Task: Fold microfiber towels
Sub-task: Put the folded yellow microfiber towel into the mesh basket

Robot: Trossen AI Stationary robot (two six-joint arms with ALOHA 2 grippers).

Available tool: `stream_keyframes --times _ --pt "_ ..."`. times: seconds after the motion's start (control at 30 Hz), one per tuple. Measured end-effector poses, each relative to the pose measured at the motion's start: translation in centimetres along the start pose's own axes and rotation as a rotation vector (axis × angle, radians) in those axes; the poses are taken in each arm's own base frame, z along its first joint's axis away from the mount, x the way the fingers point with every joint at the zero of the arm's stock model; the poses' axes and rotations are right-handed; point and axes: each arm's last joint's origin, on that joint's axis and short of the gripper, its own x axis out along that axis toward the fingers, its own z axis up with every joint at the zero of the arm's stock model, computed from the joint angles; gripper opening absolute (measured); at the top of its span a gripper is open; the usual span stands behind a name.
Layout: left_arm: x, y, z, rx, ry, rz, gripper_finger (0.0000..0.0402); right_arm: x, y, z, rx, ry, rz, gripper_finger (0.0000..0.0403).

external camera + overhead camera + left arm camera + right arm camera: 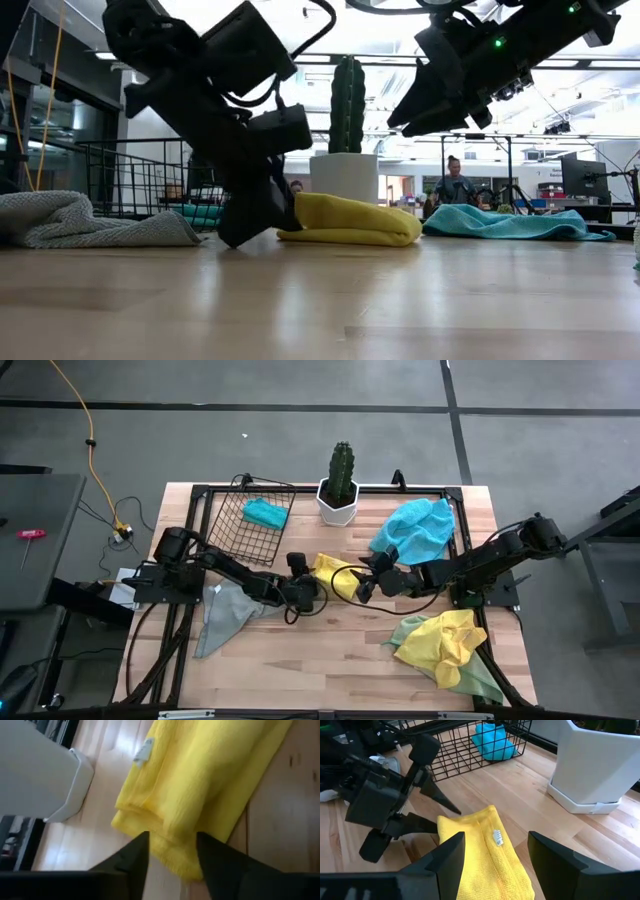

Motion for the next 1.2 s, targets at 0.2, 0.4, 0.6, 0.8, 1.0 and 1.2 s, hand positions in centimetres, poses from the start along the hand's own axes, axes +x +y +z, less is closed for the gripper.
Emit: stream_keyframes --times 0.2,0.4,0.6,0.8,1.0,1.2 --pt "-3.1 0.8 1.0 0.022 0.011 -0.031 0.0234 0.0 0.0 0.0 0.003 0.001 -0.001 0.0209" --pt "-5.6 1.1 3.5 -0.064 -0.12 -0.093 0.027 0.0 0.0 0.0 0.004 0.001 -0.001 0.0209" --pt "-3.4 1.4 5.2 0.004 -0.167 -0.211 0.0272 0.0 0.1 0.0 0.006 0.007 0.014 0.0209" --pt "0.4 1.9 5.2 0.045 -0.075 -0.389 0.0271 0.0 0.1 0.0 0.006 0.01 0.018 0.0209" --pt "3.0 2.2 4.1 0.041 -0.006 -0.509 0.0271 0.0 0.1 -0.1 0.002 0.014 0.016 0.0209" --pt "3.7 2.4 3.6 0.043 0.027 -0.494 0.027 0.0 0.1 -0.1 0.003 0.013 0.018 0.0209"
